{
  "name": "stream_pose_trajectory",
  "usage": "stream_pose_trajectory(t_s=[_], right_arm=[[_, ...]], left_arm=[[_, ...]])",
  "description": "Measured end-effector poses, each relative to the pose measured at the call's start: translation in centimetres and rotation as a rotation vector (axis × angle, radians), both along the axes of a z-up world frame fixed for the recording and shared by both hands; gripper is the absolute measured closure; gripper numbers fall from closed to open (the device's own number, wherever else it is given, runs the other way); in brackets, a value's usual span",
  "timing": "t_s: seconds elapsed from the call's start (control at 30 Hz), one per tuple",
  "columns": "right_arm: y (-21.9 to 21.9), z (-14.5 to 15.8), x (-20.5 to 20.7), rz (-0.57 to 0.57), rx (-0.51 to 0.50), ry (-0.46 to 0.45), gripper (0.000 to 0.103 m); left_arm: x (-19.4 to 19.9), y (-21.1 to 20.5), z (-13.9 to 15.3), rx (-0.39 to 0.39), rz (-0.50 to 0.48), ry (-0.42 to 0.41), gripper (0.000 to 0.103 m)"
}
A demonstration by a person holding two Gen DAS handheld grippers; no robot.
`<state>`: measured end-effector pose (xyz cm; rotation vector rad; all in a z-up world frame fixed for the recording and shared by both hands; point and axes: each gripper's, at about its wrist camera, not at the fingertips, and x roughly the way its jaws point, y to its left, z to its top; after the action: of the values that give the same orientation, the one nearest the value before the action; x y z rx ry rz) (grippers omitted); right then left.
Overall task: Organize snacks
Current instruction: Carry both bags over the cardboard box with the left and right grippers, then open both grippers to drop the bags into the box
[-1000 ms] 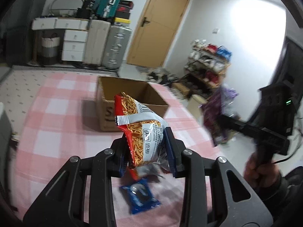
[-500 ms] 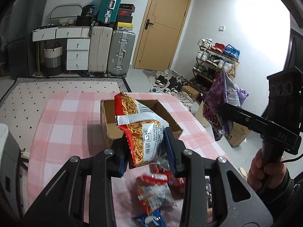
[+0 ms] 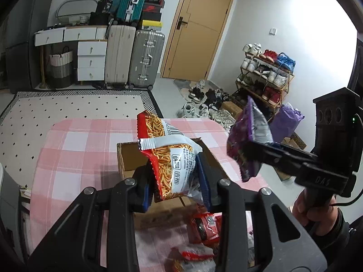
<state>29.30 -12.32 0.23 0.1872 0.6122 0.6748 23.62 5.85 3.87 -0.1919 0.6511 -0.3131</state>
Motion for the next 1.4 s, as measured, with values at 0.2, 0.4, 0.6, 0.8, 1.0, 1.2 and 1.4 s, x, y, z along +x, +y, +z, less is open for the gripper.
stream_pose_trajectory(t_s=[0.2,0.4,0.6,0.8,1.0,1.2,1.4], right_arm=[[1.8,-3.0,4.8,0.003,-0.047,0.054,0.053],[3.3,-6.2,7.3,0.026,-0.06,0.103,0.053],[3.6,-8.3,8.6,0.004,-0.096,0.122,0.042],[2.6,-8.2,7.7,-0.02,-0.094,0.088,0.035],[0.5,-5.5,4.5,-0.052,-0.066,0.049,0.035],[-1.1,-2.6,-0.3,-0.077,-0.056,0.003,0.031],[-3.1,-1.0,-5.8,-0.099,-0.019,-0.025,0.03]], left_arm=[[5.3,-0.1,-3.2,0.016,0.005,0.072,0.072],[8.4,-0.4,-6.2,0.013,-0.014,0.106,0.072],[10.9,-0.7,-8.3,0.019,-0.015,0.153,0.071],[10.4,-0.6,-8.1,0.038,0.022,0.122,0.039],[5.5,0.4,-6.7,0.028,0.045,0.08,0.039],[-0.7,0.4,-4.2,0.037,0.066,0.023,0.031],[-6.8,-0.1,-2.1,0.044,0.068,-0.021,0.028]])
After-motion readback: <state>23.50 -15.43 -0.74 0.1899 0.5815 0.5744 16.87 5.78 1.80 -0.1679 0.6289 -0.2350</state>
